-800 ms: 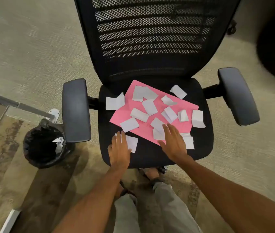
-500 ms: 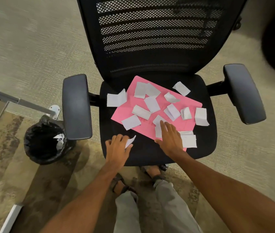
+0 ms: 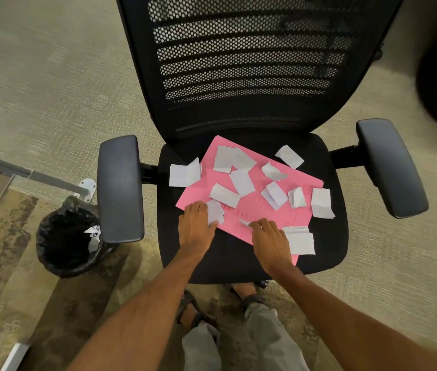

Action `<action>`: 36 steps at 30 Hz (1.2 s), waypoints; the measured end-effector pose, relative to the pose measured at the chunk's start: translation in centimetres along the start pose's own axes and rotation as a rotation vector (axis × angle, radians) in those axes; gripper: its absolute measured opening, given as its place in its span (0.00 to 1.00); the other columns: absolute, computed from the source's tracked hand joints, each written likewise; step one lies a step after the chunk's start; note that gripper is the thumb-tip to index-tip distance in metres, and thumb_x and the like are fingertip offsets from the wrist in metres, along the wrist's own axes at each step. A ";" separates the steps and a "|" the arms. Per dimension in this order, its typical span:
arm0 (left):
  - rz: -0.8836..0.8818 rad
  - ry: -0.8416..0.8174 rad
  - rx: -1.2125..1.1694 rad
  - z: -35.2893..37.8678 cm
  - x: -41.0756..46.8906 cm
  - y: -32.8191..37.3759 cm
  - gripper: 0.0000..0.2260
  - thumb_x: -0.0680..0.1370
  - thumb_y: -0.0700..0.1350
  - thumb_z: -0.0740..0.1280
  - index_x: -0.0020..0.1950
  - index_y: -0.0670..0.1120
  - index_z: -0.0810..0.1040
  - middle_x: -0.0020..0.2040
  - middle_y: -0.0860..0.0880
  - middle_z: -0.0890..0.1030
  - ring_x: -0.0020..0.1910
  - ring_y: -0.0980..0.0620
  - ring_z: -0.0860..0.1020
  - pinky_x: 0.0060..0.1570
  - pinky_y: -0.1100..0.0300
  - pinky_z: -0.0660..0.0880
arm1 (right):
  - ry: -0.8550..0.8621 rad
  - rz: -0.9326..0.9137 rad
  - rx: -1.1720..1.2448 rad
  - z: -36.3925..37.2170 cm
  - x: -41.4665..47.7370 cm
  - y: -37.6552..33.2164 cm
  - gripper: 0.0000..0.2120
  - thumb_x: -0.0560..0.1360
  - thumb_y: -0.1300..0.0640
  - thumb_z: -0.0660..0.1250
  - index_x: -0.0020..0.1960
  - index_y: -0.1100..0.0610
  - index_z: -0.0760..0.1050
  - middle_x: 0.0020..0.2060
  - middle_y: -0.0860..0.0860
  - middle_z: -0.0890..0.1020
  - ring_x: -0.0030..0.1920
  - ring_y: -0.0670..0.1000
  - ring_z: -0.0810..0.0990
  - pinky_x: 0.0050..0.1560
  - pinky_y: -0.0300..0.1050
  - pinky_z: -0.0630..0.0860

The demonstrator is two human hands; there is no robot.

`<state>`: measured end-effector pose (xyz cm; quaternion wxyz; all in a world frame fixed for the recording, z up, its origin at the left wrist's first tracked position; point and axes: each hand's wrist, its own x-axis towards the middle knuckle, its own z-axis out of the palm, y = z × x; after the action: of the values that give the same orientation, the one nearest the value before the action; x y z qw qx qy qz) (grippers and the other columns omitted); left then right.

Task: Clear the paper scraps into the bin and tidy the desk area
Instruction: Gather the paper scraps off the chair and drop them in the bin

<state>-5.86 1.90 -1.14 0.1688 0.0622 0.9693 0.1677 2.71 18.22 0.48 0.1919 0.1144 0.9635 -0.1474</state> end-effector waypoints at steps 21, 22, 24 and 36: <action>-0.116 0.072 -0.393 -4.6 8.5 -0.9 0.28 0.65 0.57 0.78 0.58 0.43 0.80 0.65 0.49 0.73 0.64 0.47 0.71 0.65 0.45 0.64 | 0.090 -0.058 -0.013 -1.5 10.3 -2.6 0.20 0.77 0.56 0.65 0.68 0.55 0.68 0.69 0.56 0.72 0.68 0.58 0.71 0.63 0.53 0.73; -0.124 0.092 -0.375 -4.7 9.1 -0.8 0.29 0.66 0.56 0.78 0.59 0.40 0.79 0.68 0.48 0.71 0.68 0.46 0.69 0.66 0.42 0.65 | 0.098 -0.034 0.012 -1.1 10.2 -2.7 0.20 0.78 0.53 0.63 0.69 0.55 0.67 0.69 0.56 0.71 0.68 0.58 0.71 0.64 0.54 0.72; -0.158 0.093 -0.331 -4.8 10.0 -0.7 0.28 0.67 0.56 0.77 0.60 0.40 0.79 0.74 0.47 0.66 0.73 0.43 0.62 0.69 0.38 0.63 | 0.105 0.022 0.062 -0.6 10.1 -2.9 0.26 0.77 0.44 0.61 0.70 0.55 0.64 0.70 0.55 0.70 0.69 0.57 0.69 0.66 0.55 0.69; -0.373 -0.002 -0.162 -5.0 8.9 -0.3 0.25 0.67 0.48 0.79 0.61 0.40 0.78 0.62 0.41 0.72 0.61 0.39 0.71 0.58 0.37 0.72 | 0.138 0.077 0.132 0.2 10.6 -3.3 0.32 0.73 0.44 0.69 0.70 0.56 0.62 0.70 0.56 0.69 0.69 0.57 0.68 0.67 0.53 0.69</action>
<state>-15.94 1.72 0.45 0.2022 -0.1319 0.9473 0.2107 -7.66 16.77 -3.19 0.1229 0.1736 0.9575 -0.1948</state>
